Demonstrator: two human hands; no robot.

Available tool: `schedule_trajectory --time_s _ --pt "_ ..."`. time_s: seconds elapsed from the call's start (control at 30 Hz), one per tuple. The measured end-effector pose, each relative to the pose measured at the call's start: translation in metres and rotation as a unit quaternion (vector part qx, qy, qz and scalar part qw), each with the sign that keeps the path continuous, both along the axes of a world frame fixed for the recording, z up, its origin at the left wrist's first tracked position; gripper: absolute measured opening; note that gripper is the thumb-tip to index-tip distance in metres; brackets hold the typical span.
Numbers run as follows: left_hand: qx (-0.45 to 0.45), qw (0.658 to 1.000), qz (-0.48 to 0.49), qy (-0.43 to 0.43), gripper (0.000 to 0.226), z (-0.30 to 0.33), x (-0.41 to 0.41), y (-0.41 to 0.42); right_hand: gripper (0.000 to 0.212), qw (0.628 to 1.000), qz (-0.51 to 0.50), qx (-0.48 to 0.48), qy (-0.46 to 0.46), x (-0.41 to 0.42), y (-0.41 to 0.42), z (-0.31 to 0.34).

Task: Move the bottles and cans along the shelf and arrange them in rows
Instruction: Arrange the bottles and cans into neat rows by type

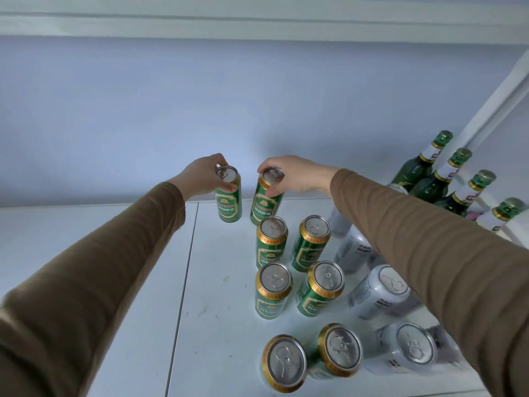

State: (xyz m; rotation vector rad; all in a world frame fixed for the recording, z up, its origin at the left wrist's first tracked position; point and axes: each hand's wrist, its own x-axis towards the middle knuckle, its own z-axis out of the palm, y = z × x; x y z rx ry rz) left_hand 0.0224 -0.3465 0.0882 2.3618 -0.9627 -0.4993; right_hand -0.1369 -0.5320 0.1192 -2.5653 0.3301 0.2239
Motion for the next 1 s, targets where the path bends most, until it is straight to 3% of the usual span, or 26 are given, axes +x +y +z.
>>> schedule_trajectory --time_s 0.3,1.0 --pt "0.001 0.999 -0.04 0.02 0.053 -0.002 -0.038 -0.06 0.067 0.997 -0.061 -0.008 0.043 -0.044 -0.058 -0.008" --pt "0.022 1.0 -0.01 0.004 0.059 -0.02 -0.06 -0.075 0.056 0.998 -0.026 -0.02 0.06 -0.037 -0.067 -0.035"
